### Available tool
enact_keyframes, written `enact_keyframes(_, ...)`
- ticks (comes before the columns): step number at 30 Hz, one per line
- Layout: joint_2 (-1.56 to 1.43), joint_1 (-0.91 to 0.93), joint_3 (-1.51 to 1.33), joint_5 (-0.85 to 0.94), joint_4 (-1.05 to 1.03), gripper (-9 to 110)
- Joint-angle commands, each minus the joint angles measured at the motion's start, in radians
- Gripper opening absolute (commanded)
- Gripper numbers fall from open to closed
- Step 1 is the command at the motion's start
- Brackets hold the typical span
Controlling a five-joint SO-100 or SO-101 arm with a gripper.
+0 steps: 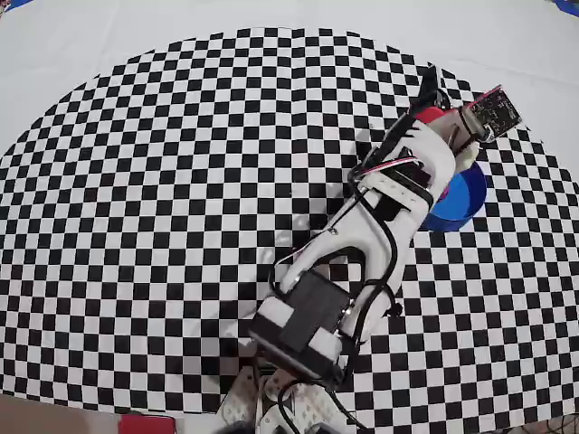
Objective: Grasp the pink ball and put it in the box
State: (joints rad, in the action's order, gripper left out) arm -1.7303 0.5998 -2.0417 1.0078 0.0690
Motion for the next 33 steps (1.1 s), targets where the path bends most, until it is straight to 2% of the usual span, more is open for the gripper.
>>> enact_keyframes(1, -0.137, -0.054, -0.023, -0.16, -0.003, 1)
enact_keyframes(14, -0.655, -0.293, -0.46, -0.606, -0.089, 0)
enact_keyframes(19, -0.857, -0.356, -0.58, -0.762, -0.216, 0)
enact_keyframes(27, -1.25, -0.482, -0.808, -0.838, -0.454, 0)
enact_keyframes(33, -1.414, -0.549, -0.888, -0.867, -0.591, 0)
